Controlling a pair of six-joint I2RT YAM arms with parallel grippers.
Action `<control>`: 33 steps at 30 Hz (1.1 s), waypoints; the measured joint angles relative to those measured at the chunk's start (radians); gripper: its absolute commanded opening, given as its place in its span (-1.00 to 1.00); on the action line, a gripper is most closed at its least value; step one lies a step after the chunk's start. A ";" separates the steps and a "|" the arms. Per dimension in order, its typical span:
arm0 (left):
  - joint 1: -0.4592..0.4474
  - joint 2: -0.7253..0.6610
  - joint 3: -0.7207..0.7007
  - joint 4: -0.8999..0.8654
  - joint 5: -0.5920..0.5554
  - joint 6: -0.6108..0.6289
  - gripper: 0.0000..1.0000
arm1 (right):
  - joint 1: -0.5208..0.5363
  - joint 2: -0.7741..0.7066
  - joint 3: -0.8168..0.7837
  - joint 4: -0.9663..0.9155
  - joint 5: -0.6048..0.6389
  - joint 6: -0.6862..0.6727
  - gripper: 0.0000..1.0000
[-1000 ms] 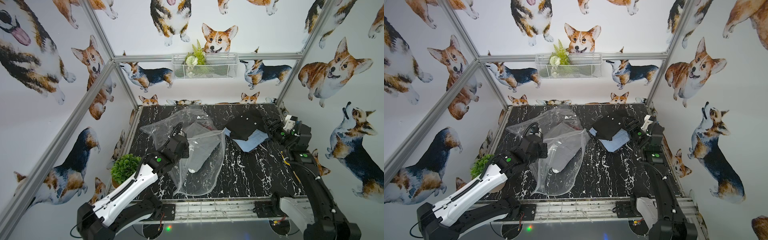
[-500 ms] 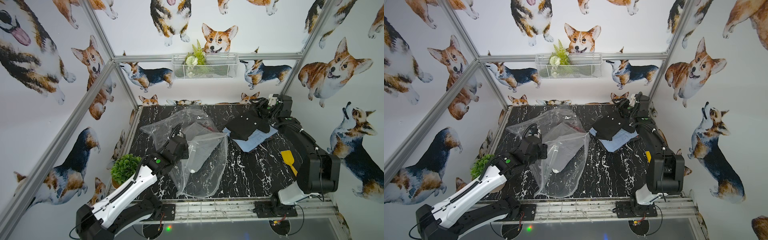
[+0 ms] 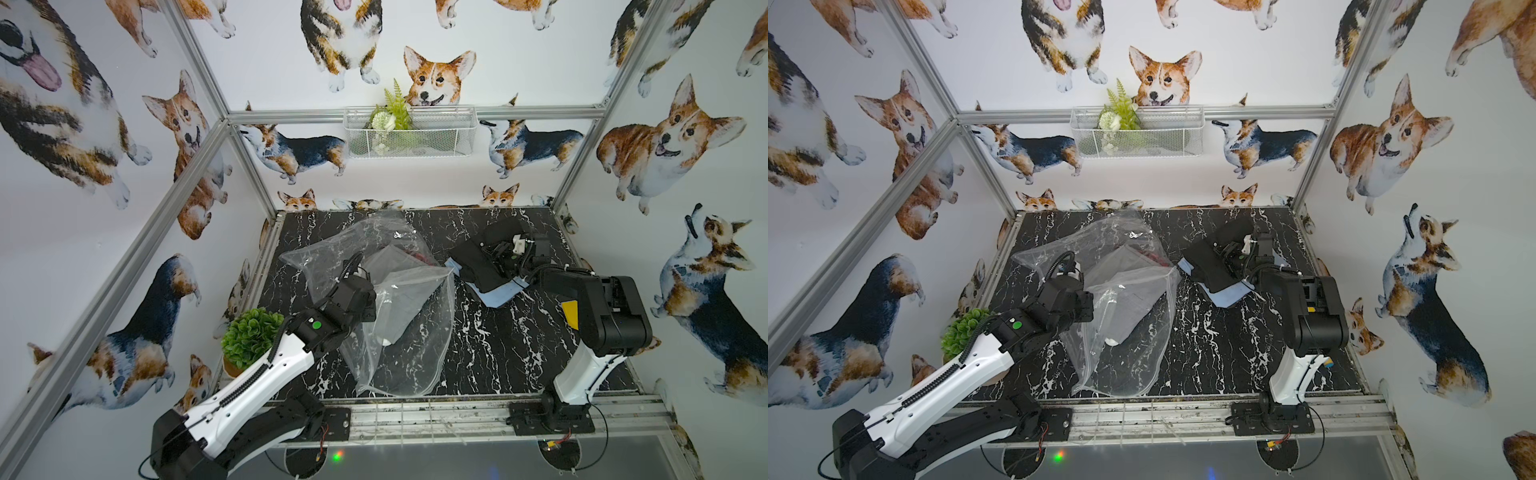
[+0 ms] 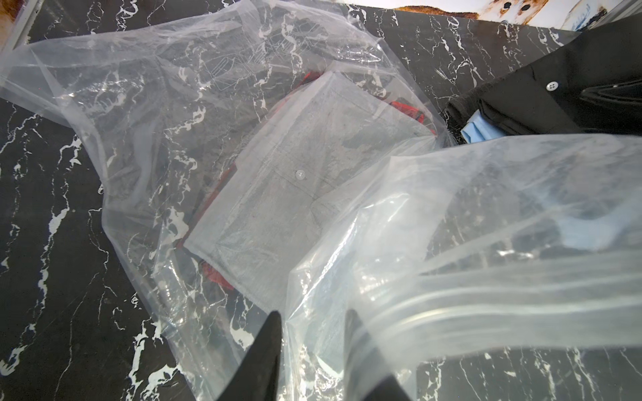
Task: Take the shirt out of the vacuum bag
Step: Place the shirt at the center of the board, then take out the shirt from the vacuum bag.
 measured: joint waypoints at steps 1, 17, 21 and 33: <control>0.000 0.000 0.002 -0.001 0.000 0.000 -0.47 | -0.006 -0.005 -0.011 0.014 -0.003 0.000 0.15; 0.000 0.016 0.052 -0.001 0.014 -0.009 -1.00 | 0.148 -0.672 0.122 -0.474 0.156 -0.132 0.23; 0.000 0.011 0.064 0.009 0.022 -0.031 -1.00 | 0.385 -0.823 0.071 -0.535 0.231 -0.135 0.23; -0.006 0.005 0.113 0.018 0.043 -0.076 -1.00 | 1.106 -0.901 0.074 -0.594 0.634 -0.087 0.22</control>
